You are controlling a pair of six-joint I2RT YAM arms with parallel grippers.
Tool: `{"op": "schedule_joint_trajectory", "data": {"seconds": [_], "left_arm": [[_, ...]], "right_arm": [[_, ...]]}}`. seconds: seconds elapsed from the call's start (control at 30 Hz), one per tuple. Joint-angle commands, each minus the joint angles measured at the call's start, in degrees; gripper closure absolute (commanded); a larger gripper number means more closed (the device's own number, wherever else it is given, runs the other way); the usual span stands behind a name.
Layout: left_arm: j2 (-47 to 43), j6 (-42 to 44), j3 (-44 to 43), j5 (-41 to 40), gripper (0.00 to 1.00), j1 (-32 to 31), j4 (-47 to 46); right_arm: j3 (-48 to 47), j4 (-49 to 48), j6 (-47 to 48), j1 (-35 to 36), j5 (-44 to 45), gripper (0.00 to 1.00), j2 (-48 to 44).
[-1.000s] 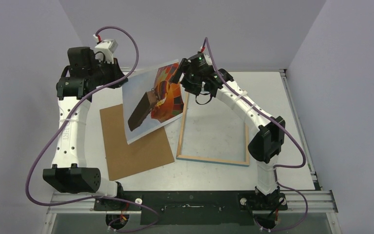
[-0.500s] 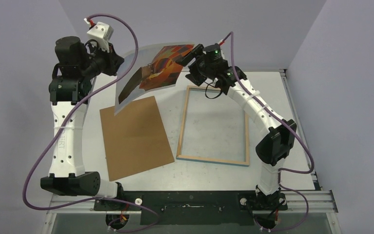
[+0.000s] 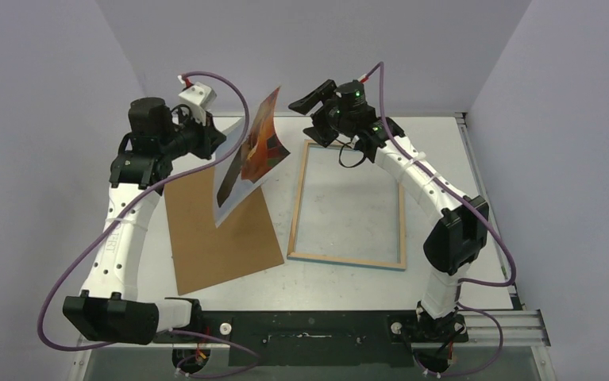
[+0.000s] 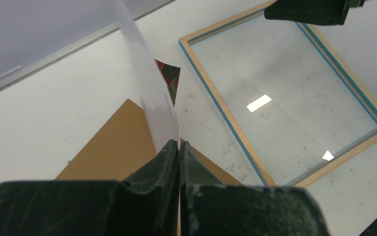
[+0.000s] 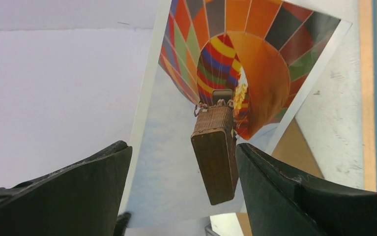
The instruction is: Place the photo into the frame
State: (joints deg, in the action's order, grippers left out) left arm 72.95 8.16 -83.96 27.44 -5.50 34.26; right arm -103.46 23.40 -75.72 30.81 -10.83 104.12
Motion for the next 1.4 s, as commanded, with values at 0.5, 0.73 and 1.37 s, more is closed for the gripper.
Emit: {"op": "schedule_joint_trajectory", "data": {"seconds": [0.5,0.73,1.37], "left_arm": [[-8.8,1.8,7.5,6.7,1.0,-5.3,-9.7],[-8.7,0.0,8.9,6.7,1.0,-5.8,-12.1],[-11.7,5.2,13.8,7.4,1.0,-6.9,-17.3]], "right_arm": [[-9.0,8.5,4.2,2.1,-5.9,0.19,3.2],[-3.3,-0.9,0.8,2.5,-3.3,0.2,-0.7],[-8.5,2.7,-1.0,2.9,-4.9,0.23,3.3]]}}
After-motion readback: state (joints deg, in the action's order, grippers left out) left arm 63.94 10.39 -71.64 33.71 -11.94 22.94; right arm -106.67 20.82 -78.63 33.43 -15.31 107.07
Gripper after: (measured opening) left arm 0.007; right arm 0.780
